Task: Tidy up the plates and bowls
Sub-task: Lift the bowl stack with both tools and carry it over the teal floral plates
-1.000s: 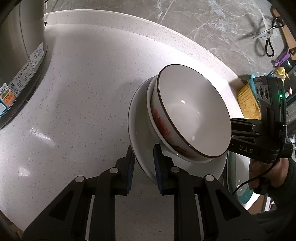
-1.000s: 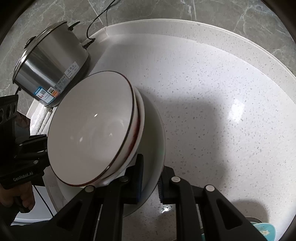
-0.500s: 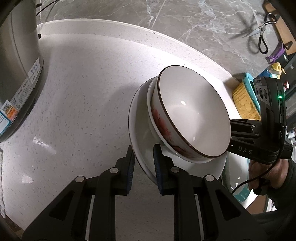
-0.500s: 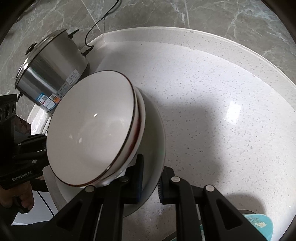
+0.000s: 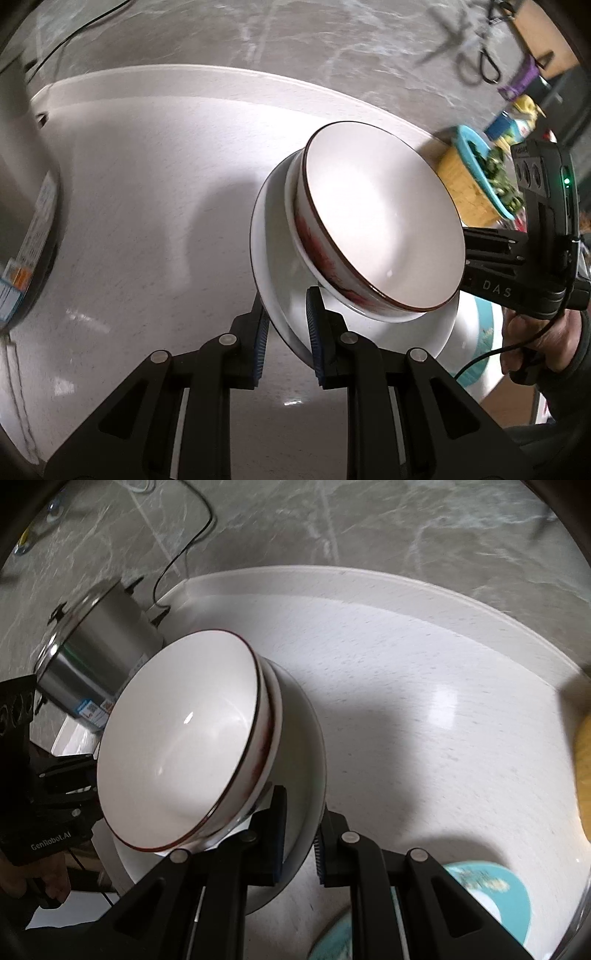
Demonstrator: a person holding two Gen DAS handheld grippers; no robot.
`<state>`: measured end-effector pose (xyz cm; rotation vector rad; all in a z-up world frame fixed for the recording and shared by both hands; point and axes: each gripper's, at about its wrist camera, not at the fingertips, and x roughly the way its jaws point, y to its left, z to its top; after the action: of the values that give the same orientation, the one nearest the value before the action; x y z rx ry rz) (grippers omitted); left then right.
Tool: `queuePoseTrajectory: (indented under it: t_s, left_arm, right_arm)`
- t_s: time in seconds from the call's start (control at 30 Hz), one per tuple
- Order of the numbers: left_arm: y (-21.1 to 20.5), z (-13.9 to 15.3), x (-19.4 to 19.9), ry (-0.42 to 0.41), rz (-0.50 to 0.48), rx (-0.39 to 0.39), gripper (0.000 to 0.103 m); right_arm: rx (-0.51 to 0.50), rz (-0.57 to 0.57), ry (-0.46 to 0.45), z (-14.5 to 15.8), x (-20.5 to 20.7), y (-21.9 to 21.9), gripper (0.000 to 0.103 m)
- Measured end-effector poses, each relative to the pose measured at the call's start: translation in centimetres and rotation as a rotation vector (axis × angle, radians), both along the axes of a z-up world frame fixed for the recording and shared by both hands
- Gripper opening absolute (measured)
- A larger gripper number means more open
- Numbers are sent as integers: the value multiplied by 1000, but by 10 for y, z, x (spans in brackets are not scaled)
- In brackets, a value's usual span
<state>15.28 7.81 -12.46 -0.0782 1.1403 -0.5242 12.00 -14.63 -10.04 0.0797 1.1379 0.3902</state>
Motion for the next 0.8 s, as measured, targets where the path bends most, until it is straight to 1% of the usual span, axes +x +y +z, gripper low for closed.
queuePoseTrajectory:
  t_s: [0.17,0.33,0.47,0.63,0.8]
  left_arm:
    - [-32,18,-13,-11,-119,-31,17]
    - [-77,22,-40,1,-218,-54,17]
    - [-109,13,-67,30,-268,-47,17]
    - [-137,-1,-89,47,-276,-29,17]
    - [-157,-13,-104,54,-279,8,17]
  right_arm:
    - [-34,-98,-19,22,-30,-34,15]
    - [-60,-189,-10,29,-69,-81,15]
    - [-74,-221,14,21,-97,-111,15]
    - [-63,-237,44,1,-117,-141,15]
    - [-42,-245,49,-14,-126,-161,15]
